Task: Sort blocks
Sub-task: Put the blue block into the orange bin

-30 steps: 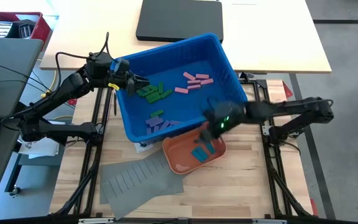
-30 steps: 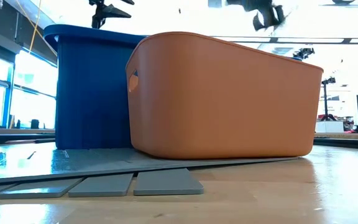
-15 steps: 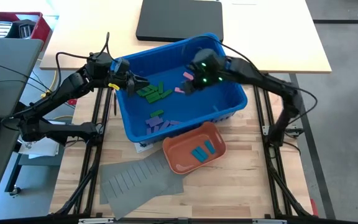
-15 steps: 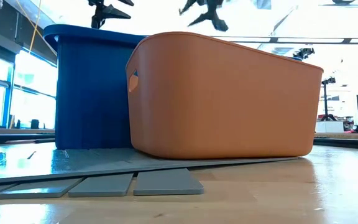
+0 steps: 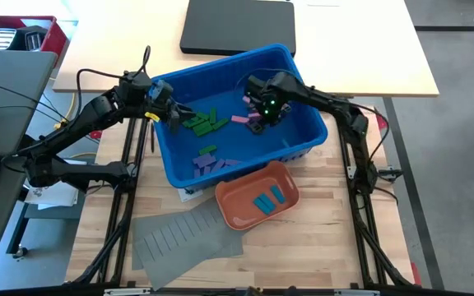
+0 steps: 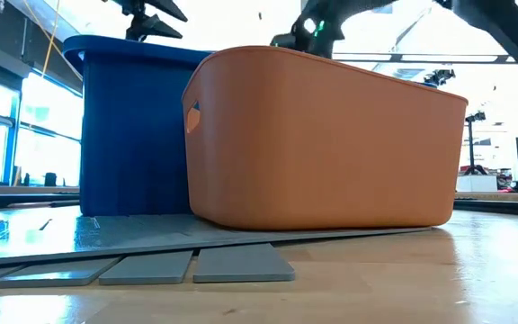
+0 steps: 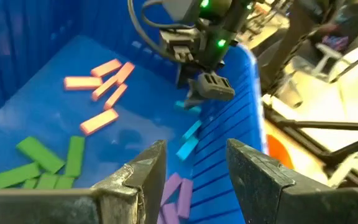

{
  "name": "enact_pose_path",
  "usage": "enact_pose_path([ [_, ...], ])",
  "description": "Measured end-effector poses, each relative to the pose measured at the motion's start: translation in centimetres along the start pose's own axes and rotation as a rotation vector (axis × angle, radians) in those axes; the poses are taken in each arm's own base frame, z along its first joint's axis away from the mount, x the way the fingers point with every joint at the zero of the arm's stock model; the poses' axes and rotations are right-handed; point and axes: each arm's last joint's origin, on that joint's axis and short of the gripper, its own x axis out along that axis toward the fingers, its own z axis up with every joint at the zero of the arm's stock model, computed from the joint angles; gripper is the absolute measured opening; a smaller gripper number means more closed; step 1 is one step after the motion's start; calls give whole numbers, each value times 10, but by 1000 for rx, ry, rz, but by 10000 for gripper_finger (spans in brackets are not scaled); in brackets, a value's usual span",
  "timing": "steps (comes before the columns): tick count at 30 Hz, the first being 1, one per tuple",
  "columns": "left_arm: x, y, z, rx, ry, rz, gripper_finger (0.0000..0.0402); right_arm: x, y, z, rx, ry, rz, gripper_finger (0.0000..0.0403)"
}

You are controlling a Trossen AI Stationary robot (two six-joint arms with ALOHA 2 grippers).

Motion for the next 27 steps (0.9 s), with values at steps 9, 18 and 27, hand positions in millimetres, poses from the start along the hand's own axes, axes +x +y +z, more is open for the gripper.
enact_pose_path([
  [9,0,1,-2,38,16,31,158,54,-24,9,37,241,-228,307],
  [18,0,2,-3,36,23,28,158,92,-29,15,-11,346,-275,307],
  [27,-6,1,-8,25,61,38,158,101,-32,17,-16,357,-321,307],
])
